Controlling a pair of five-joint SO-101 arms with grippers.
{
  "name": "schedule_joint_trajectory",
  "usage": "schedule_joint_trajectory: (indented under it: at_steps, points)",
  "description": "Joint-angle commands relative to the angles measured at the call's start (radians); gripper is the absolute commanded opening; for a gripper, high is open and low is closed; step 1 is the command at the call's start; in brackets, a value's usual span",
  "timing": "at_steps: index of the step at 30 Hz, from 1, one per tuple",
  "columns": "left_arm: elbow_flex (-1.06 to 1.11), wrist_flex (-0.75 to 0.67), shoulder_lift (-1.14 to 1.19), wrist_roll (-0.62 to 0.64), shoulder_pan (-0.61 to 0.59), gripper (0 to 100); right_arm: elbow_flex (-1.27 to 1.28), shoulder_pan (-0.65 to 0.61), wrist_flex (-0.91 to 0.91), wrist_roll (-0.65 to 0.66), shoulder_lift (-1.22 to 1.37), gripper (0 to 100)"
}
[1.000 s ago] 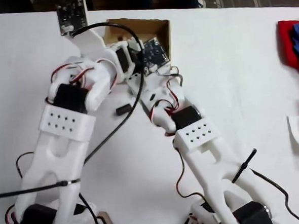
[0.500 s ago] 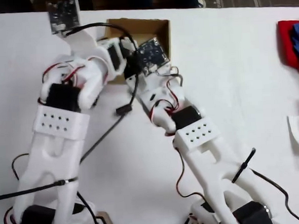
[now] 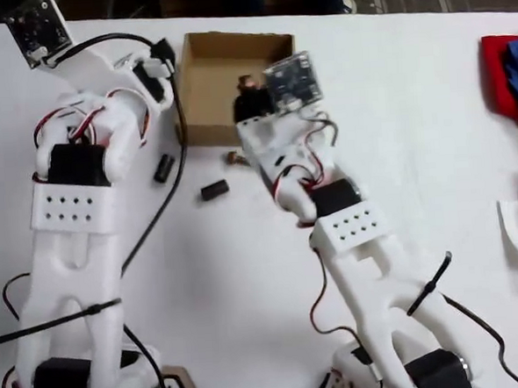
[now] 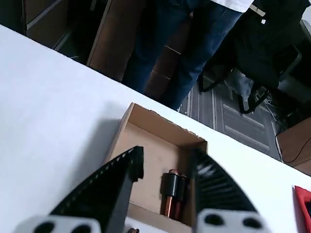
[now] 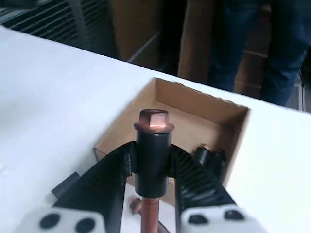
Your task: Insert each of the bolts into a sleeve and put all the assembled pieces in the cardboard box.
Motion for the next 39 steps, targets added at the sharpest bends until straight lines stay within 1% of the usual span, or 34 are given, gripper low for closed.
schedule_joint_trajectory:
  at_steps: [1, 5, 7, 10, 17, 22, 25, 28, 34, 39]
  points:
    - [0.001, -0.040, -0.040, 0.006, -0.009, 7, -0.123, 0.071, 0.074, -0.021, -0.013, 2.0]
    - [0.002, -0.040, -0.040, -0.012, -0.009, 3, -0.446, 0.116, 0.298, -0.021, 0.203, 2.0]
    - [-0.002, -0.041, -0.040, -0.054, -0.009, 2, -0.655, 0.125, 0.426, -0.025, 0.348, 2.0]
    - [-0.004, -0.041, -0.040, -0.058, -0.009, 3, -0.979, 0.131, 0.588, -0.029, 0.568, 2.0]
    - [-0.002, -0.041, -0.040, -0.058, -0.009, 3, -1.637, 0.125, 0.776, -0.031, 1.064, 2.0]
    - [-0.001, -0.041, -0.040, -0.058, -0.009, 3, -1.985, 0.124, 0.829, -0.031, 1.330, 2.0]
    - [0.001, -0.041, -0.040, -0.058, -0.009, 3, -2.097, 0.122, 0.823, -0.032, 1.438, 2.0]
    - [0.002, -0.041, -0.040, -0.058, -0.006, 3, -2.131, 0.108, 0.814, -0.083, 1.504, 2.0]
    - [0.002, -0.041, -0.040, -0.058, -0.003, 3, -2.128, 0.097, 0.783, -0.190, 1.538, 2.0]
    - [0.004, -0.041, -0.038, -0.058, -0.002, 3, -2.062, 0.061, 0.759, -0.190, 1.537, 2.0]
